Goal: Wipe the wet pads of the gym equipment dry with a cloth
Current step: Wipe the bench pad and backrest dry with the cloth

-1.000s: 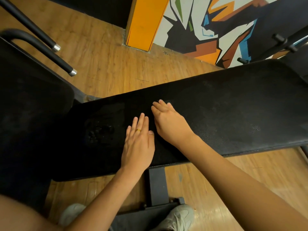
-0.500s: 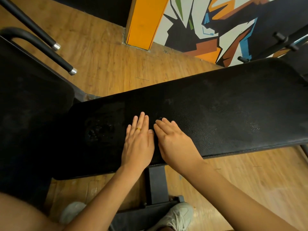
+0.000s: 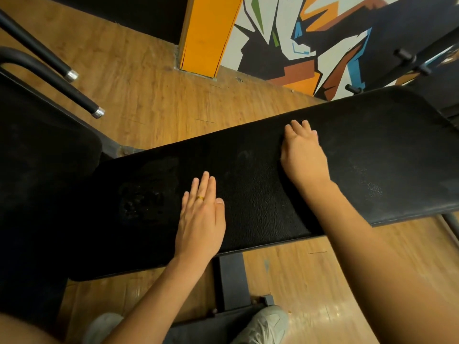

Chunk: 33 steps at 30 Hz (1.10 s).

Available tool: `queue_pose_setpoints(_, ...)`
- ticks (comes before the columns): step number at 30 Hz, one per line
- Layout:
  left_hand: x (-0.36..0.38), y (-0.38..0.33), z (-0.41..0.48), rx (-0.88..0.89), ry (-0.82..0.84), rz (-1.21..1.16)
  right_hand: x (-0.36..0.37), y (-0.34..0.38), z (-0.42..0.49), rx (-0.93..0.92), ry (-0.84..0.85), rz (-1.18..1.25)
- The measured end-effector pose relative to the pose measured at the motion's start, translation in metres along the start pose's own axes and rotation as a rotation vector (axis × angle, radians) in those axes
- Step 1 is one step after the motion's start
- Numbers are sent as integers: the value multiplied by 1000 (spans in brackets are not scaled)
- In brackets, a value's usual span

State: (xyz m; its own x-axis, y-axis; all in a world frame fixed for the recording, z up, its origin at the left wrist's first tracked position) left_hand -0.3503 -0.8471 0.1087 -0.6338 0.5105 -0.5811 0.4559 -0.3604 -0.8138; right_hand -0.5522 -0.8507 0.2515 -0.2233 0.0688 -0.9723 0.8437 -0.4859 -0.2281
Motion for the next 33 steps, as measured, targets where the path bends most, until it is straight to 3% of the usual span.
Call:
queue_pose_setpoints(4,0,2,0,-3,-10,0,3,24,-7,-49,-9,34)
queue_pose_setpoints(8,0,1,-1,-10,-4,8,31,90,-43,-435,106,34)
queue_pose_setpoints(10,0,1,0,-10,-5,10,35,95,-42,-513,150,-2)
queue_pose_setpoints(12,2,3,1,-16,-7,6,23,68,-23,-467,134,-41)
queue_pose_setpoints(18,3,5,2,-7,-5,-12,-42,-87,47,8,1,10)
queue_pose_setpoints(21,3,5,2,-8,-10,-6,-40,-86,48,91,-30,20)
queue_pose_setpoints(23,3,5,2,-9,-13,-2,-29,-51,35,23,-37,39)
queue_pose_setpoints(29,2,3,1,-7,-16,-3,34,92,-28,-479,152,47)
queue_pose_setpoints(33,2,5,2,-15,-12,15,24,68,-22,-478,199,2)
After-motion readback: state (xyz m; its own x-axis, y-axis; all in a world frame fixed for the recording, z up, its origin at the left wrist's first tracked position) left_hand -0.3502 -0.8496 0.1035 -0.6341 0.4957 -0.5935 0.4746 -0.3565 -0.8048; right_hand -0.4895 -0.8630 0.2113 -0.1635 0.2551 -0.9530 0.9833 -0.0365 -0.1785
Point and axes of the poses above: each hand's wrist, its own z-axis towards the middle knuckle, its own x-axis out of the palm, y = z × x, the point moved 4 cm from there along z, towards the middle knuckle, and after that the axes turned 10 degrees about y, right-handed, at the moved point
